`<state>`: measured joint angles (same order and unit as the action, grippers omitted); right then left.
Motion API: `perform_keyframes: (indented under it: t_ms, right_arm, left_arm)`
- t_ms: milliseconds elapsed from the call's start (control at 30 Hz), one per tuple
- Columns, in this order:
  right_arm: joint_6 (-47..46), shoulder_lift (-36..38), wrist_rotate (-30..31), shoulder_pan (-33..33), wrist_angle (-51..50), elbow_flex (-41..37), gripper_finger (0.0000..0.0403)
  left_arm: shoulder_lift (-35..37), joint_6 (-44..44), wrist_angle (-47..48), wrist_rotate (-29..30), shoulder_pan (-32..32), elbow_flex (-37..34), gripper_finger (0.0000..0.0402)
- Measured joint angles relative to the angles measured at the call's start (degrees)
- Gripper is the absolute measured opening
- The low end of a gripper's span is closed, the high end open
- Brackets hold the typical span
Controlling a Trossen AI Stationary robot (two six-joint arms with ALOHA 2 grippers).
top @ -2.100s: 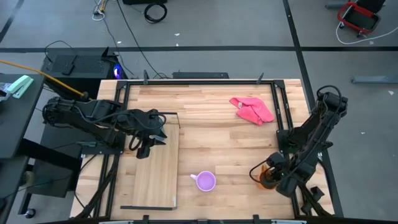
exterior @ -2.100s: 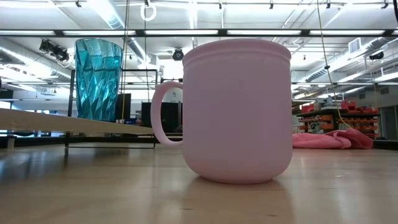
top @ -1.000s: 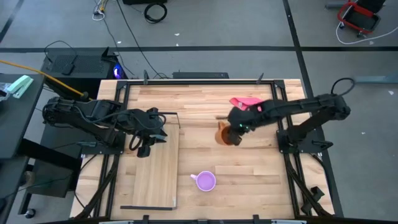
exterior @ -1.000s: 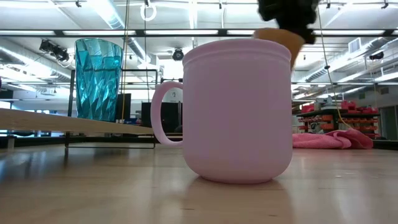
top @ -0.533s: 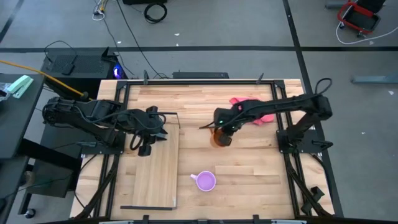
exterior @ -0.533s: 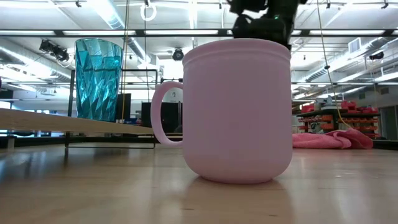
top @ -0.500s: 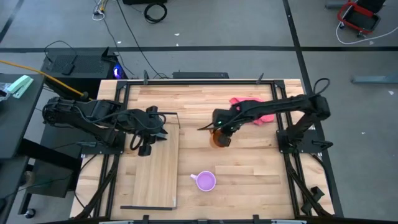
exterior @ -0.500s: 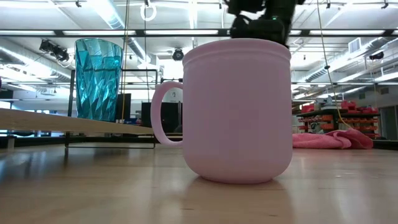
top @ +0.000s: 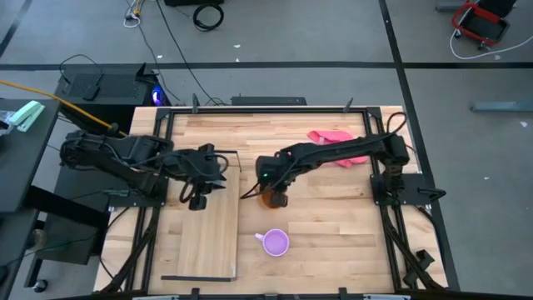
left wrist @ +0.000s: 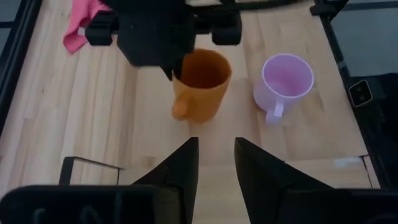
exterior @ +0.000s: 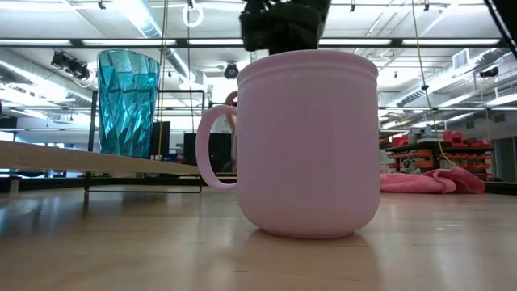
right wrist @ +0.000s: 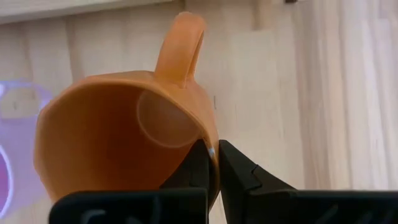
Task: Stack small to large cups/mugs on shelf
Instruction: Put the orange mug on the shelf
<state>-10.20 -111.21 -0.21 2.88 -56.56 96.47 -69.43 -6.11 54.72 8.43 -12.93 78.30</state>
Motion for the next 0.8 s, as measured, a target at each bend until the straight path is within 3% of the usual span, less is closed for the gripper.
perform_keyframes:
  t_ms: [800]
  right_arm:
    - [2.9, -6.6, -0.3, -0.2, -3.7, 2.9, 0.0016]
  left_arm:
    - [-3.2, 2.9, 0.9, 0.1, 0.6, 0.0, 0.0106]
